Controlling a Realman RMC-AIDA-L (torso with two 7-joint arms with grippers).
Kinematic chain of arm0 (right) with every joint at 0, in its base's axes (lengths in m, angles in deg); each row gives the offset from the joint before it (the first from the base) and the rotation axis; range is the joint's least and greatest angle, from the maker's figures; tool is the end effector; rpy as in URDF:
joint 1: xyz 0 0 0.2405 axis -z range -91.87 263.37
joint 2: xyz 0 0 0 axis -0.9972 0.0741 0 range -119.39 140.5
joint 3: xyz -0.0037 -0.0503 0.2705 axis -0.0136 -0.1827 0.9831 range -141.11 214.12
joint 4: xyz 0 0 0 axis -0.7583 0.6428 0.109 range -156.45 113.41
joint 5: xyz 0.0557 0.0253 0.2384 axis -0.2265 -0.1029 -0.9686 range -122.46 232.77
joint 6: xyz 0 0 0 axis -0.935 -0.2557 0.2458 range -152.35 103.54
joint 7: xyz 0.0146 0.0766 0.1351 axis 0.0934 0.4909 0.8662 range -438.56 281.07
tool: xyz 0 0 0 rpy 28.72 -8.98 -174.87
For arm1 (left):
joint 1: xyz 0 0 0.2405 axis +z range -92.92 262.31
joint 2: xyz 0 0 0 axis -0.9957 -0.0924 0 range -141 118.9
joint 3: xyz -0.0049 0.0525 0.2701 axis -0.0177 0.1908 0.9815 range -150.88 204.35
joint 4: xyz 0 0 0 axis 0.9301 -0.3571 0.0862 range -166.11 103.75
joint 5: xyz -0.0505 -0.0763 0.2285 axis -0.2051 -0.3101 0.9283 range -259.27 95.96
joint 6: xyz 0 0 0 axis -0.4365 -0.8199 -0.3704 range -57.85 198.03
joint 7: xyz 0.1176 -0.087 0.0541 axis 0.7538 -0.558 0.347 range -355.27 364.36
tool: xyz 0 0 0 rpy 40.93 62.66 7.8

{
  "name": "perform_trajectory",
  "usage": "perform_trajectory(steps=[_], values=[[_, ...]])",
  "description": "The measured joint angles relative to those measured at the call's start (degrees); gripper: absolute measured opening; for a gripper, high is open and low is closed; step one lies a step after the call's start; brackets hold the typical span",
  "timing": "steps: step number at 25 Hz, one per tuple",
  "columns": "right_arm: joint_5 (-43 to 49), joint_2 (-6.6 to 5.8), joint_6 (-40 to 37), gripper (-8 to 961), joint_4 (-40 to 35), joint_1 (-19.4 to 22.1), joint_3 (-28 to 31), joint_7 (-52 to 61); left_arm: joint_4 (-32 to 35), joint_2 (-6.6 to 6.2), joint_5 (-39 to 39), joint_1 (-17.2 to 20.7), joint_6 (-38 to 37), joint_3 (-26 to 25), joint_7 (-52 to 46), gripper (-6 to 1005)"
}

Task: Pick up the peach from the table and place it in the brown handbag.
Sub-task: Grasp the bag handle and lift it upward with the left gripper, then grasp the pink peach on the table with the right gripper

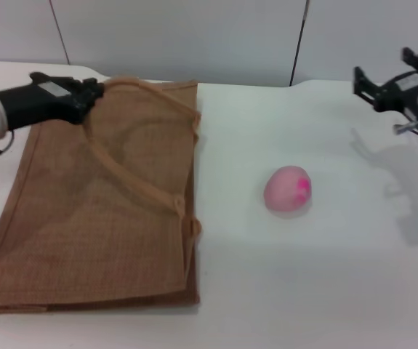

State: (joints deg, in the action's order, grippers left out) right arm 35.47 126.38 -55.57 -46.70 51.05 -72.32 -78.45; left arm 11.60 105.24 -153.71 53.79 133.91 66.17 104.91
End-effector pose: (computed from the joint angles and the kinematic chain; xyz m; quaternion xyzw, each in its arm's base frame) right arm 0.2875 0.4748 -0.0586 -0.7984 0.1696 0.1677 0.5529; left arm -0.3212 0.4470 0.0537 -0.8781 -0.2278 -0.1859 0.3775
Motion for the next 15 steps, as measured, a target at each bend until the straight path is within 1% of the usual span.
perform_trajectory(steps=[4, 6, 7, 9, 13, 15], values=[[4.29, -0.01, 5.18, 896, -6.18, 1.46, 0.0, -0.02, 7.52, -0.42, 4.44, 0.61, 5.0, -0.38, -5.33, 96], [6.94, -0.08, 10.32, 896, -11.33, 2.66, 0.0, -0.03, 10.58, -0.4, 6.09, 0.69, 6.35, -0.55, -7.13, 95], [8.06, -0.13, 12.5, 896, -13.43, 3.24, 0.01, -0.03, 13.97, -0.33, 7.46, 0.77, 7.59, -0.63, -8.66, 95], [10.13, -0.23, 16.64, 896, -17.93, 4.47, 0.03, -0.03, 17.58, -0.33, 8.37, 0.8, 9.55, -1.03, -10.24, 95], [12.63, -0.29, 22.87, 896, -26.41, 6.85, -0.05, -0.03, 21.54, -0.68, 8.87, -0.38, 14.04, -4.29, -11.12, 95], [12.79, -0.4, 25.89, 896, -29.28, 7.55, -0.2, -0.04, 23.24, -0.89, 8.98, -0.98, 15.84, -5.67, -11.35, 95]])
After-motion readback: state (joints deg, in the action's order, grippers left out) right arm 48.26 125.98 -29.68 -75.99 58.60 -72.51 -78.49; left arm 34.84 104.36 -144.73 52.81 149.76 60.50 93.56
